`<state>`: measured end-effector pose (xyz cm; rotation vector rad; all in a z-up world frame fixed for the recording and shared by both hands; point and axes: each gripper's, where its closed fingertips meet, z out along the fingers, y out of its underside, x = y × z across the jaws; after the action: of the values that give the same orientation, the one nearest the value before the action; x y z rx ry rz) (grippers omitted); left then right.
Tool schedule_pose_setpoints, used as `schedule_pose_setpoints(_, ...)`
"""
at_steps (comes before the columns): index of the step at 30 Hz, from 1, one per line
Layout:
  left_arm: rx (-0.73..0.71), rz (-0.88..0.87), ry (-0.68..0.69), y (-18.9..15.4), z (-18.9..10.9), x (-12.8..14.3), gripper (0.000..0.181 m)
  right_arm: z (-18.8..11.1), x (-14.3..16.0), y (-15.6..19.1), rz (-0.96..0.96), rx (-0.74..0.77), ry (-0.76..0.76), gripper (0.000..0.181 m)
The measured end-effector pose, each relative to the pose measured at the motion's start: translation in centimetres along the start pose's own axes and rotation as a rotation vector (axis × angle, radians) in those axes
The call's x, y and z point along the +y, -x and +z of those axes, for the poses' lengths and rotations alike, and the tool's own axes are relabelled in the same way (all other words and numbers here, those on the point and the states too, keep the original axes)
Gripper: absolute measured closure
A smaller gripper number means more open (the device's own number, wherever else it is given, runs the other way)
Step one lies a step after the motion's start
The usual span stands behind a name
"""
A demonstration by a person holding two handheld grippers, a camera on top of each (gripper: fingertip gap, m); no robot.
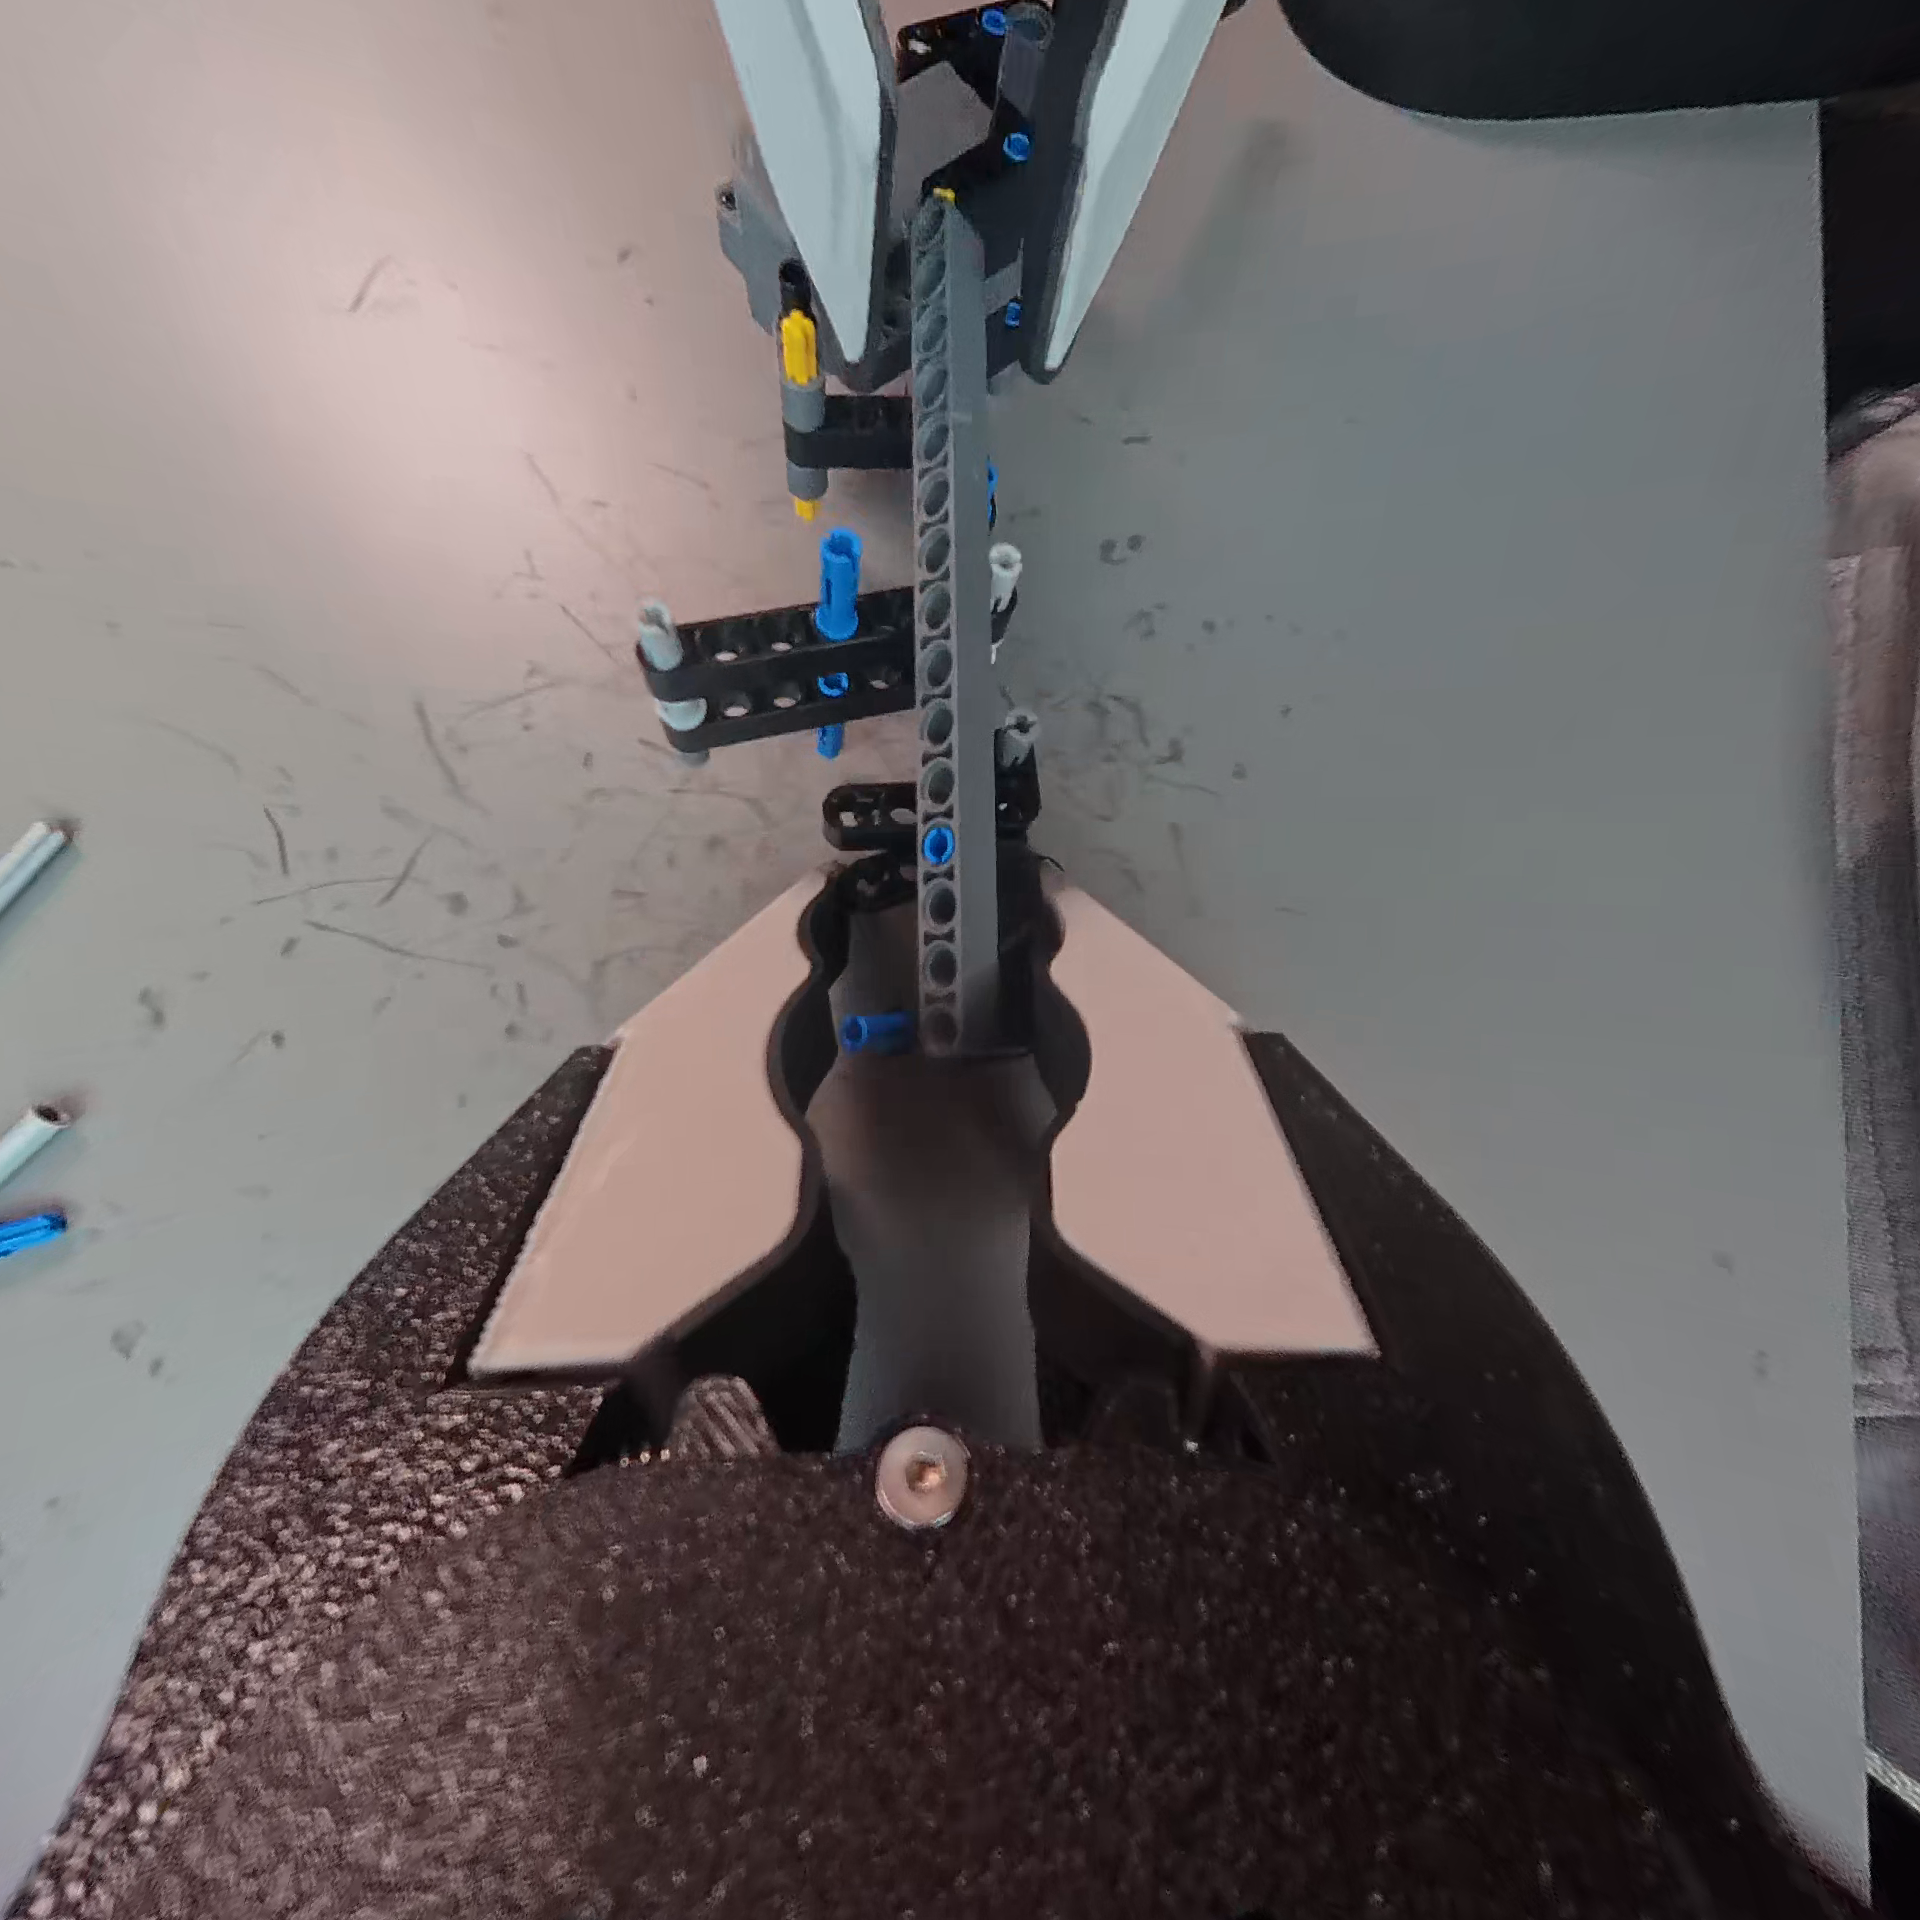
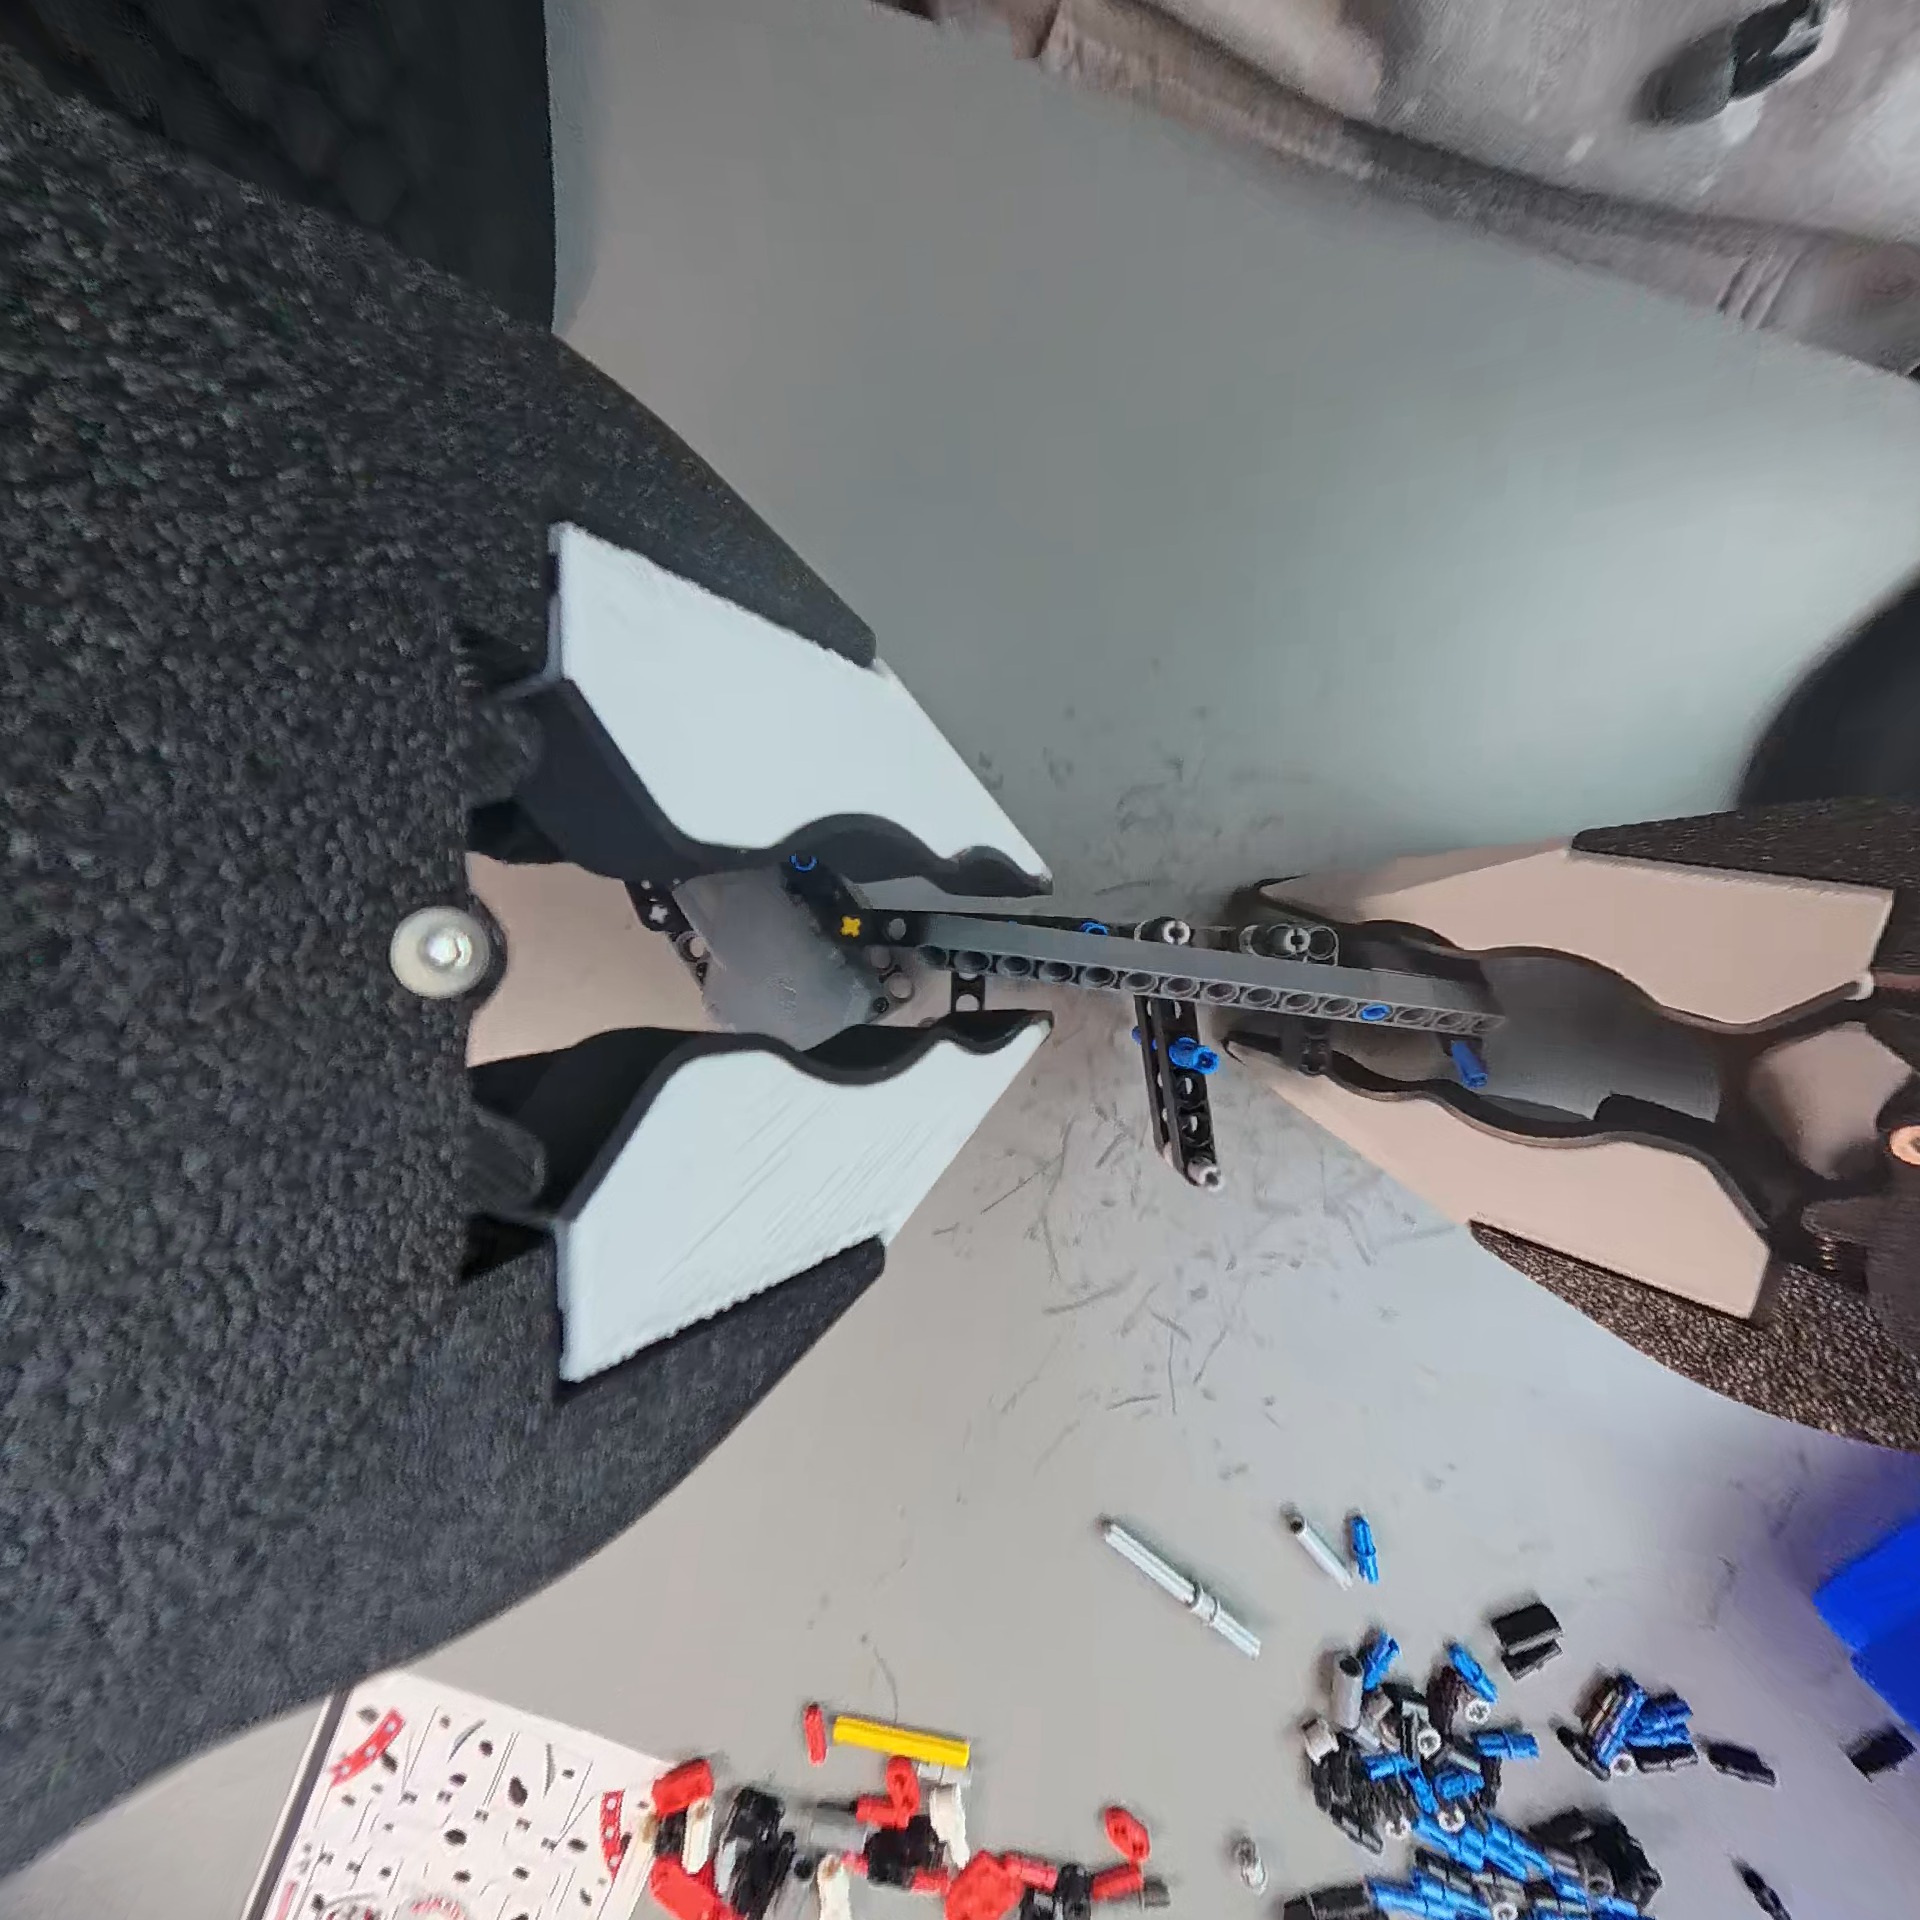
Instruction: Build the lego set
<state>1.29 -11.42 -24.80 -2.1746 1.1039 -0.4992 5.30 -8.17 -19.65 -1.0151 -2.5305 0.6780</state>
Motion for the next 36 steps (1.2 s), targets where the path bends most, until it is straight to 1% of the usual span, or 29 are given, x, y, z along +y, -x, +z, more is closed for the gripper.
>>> schedule_pose_setpoints(3,0.05,0.002,-0.006,0.1,0.0,-0.1,0.144,0.4,-0.4,-0.2,0.071,-0.061,0.01,0.156)
schedule_pose_setpoints(6,0.08,0.006,-0.014,0.2,0.1,-0.3,0.144,1.0,-0.5,-0.2,0.182,-0.157,0.033,0.156)
schedule_pose_setpoints(8,0.098,0.009,-0.02,0.2,0.1,-0.3,0.144,1.4,-0.4,-0.2,0.22,-0.199,0.047,0.168)
schedule_pose_setpoints(10,0.116,0.022,-0.032,0.2,0.0,-0.3,0.143,1.5,-0.5,-0.2,0.229,-0.223,0.04,0.171)
schedule_pose_setpoints(12,0.13,0.029,-0.045,0.2,-0.1,-0.2,0.142,1.2,-0.8,-0.7,0.223,-0.197,0.009,0.171)
schedule_pose_setpoints(14,0.112,0.048,-0.039,0.4,-0.4,0.1,0.131,0.7,-1.4,-1.3,0.237,-0.166,-0.039,0.172)
schedule_pose_setpoints(16,0.095,0.057,-0.044,0.6,-1.1,0.3,0.127,0.2,-1.6,-1.7,0.234,-0.122,-0.069,0.173)
schedule_pose_setpoints(18,0.083,0.037,-0.069,0.8,-2.0,0.2,0.128,0.0,-1.7,-1.9,0.218,-0.075,-0.09,0.173)
schedule_pose_setpoints(20,0.063,0.017,-0.109,1.1,-3.0,-0.1,0.131,-0.2,-1.9,-1.8,0.199,-0.05,-0.108,0.173)
schedule_pose_setpoints(22,0.075,-0.005,-0.15,1.0,-3.8,-0.5,0.136,-0.2,-1.9,-1.8,0.192,-0.027,-0.121,0.174)
schedule_pose_setpoints(27,0.065,-0.019,-0.164,0.9,-4.5,-0.5,0.136,-0.7,-2.3,-2.1,0.215,-0.006,-0.19,0.174)
schedule_pose_setpoints(30,0.05,-0.036,-0.2,1.0,-4.7,-1.3,0.136,-1.4,-3.0,-1.9,0.225,-0.018,-0.264,0.174)
schedule_pose_setpoints(32,0.046,-0.04,-0.238,0.9,-4.9,-2.3,0.137,-1.8,-3.2,-2.0,0.224,-0.011,-0.308,0.174)
schedule_pose_setpoints(33,0.051,-0.037,-0.258,0.7,-5.0,-3.0,0.139,-1.9,-3.2,-2.0,0.221,-0.004,-0.322,0.174)
schedule_pose_setpoints(35,0.029,-0.031,-0.288,0.8,-5.4,-4.1,0.157,-1.9,-3.0,-2.0,0.22,-0.003,-0.33,0.174)
schedule_pose_setpoints(36,0.016,-0.03,-0.294,1.0,-5.5,-4.4,0.162,-1.8,-2.7,-2.0,0.222,0.0,-0.328,0.174)
